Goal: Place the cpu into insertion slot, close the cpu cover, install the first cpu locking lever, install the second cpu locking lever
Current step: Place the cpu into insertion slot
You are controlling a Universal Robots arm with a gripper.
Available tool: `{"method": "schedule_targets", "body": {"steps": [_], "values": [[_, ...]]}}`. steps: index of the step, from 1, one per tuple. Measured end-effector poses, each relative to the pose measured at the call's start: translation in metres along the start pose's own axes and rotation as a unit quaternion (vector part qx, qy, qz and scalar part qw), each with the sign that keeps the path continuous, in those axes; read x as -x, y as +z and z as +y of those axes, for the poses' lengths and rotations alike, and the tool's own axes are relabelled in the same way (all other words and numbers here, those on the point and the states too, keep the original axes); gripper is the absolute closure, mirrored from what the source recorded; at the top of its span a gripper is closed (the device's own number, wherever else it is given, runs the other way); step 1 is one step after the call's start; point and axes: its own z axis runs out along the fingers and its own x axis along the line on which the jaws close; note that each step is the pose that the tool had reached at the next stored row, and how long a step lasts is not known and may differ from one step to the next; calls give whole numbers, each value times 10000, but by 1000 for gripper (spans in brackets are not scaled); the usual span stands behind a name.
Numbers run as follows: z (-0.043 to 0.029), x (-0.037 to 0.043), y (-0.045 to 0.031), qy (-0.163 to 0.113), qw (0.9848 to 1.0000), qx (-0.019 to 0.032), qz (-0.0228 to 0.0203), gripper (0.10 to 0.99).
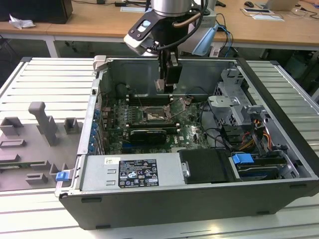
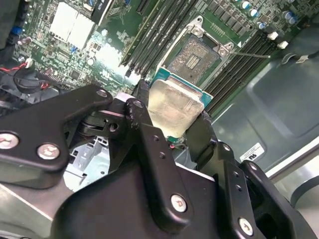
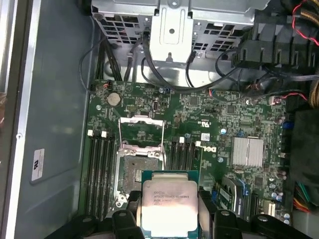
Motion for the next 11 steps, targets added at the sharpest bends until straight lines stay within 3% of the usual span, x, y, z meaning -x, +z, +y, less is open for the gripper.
{"method": "schedule_targets", "body": {"steps": [4, 11], "values": [[-2, -2, 56, 204, 9998, -9, -12, 545], [-9, -2, 196, 237, 9997, -12, -13, 545]]}}
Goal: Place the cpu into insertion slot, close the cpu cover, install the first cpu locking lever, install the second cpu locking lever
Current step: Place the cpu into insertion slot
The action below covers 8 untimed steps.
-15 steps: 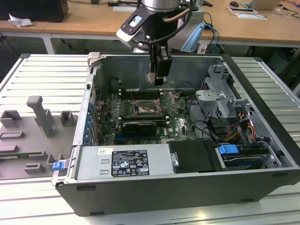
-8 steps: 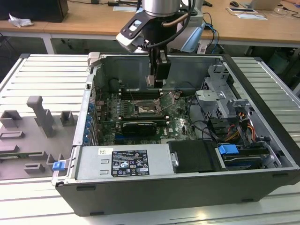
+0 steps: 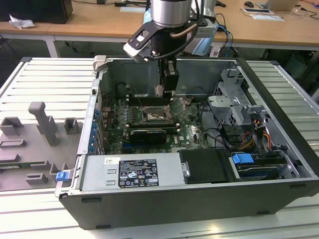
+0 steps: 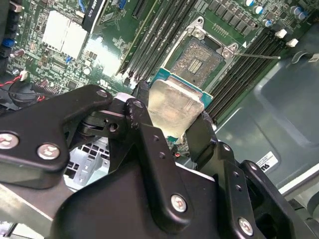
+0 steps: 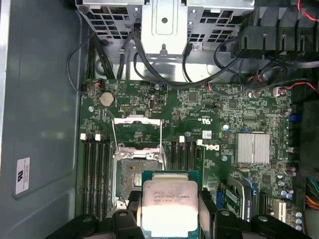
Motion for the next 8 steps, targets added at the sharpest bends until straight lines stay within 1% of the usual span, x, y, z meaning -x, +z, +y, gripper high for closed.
{"method": "schedule_targets", "body": {"steps": [8], "values": [[-3, -1, 56, 12, 10000, -8, 0, 545]]}}
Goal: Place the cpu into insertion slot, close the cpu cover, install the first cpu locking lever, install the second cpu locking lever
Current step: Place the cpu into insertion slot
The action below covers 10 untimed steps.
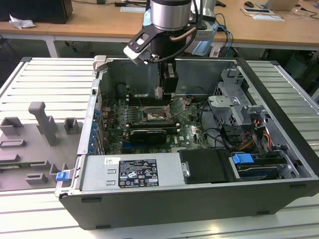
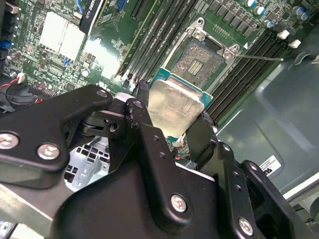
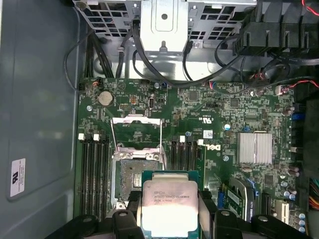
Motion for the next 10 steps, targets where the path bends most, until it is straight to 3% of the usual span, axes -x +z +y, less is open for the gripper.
{"method": "schedule_targets", "body": {"steps": [4, 6, 10], "values": [[-1, -2, 30, 4, 10000, -1, -4, 545], [-3, -41, 64, 8, 10000, -2, -33, 545], [-4, -101, 136, 10, 10000, -9, -35, 545]]}}
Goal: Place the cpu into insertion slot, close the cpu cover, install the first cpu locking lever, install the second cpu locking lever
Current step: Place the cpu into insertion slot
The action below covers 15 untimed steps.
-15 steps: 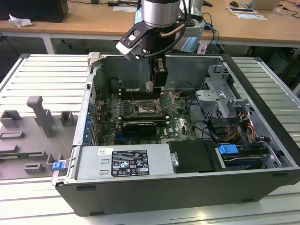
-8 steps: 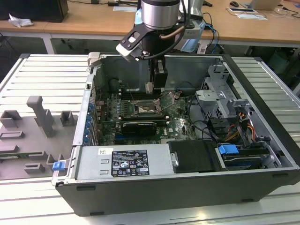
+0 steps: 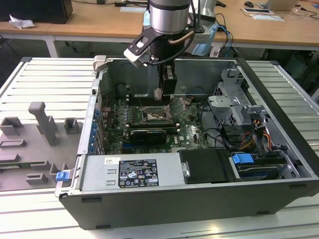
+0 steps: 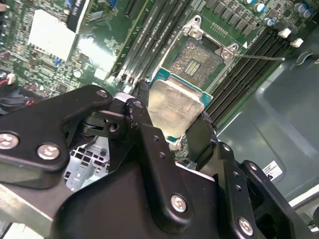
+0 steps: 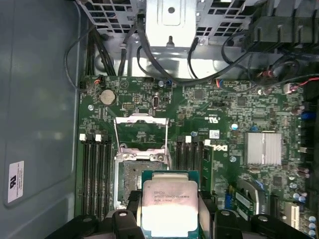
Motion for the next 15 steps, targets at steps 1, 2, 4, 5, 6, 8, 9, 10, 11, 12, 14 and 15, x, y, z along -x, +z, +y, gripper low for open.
{"method": "schedule_targets", "body": {"steps": [1, 2, 4, 5, 6, 8, 9, 10, 11, 12, 14, 15], "values": [[0, -11, 19, 0, 10000, -4, -1, 545], [-1, -23, 54, -1, 10000, -3, 1, 545], [-2, -37, 97, -4, 10000, -5, -19, 545], [-2, -38, 107, -5, 10000, -1, -30, 545], [-3, -38, 131, -6, 10000, 7, -31, 545], [-5, -40, 166, -9, 10000, 10, -31, 545], [-8, -45, 189, -13, 10000, 11, -30, 545], [-9, -48, 207, -16, 10000, 10, -29, 545], [-10, -50, 226, -18, 10000, 10, -29, 545], [-11, -53, 246, -21, 10000, 11, -28, 545], [-13, -66, 294, -24, 10000, 10, -28, 545], [-14, -74, 323, -26, 10000, 10, -27, 545]]}}
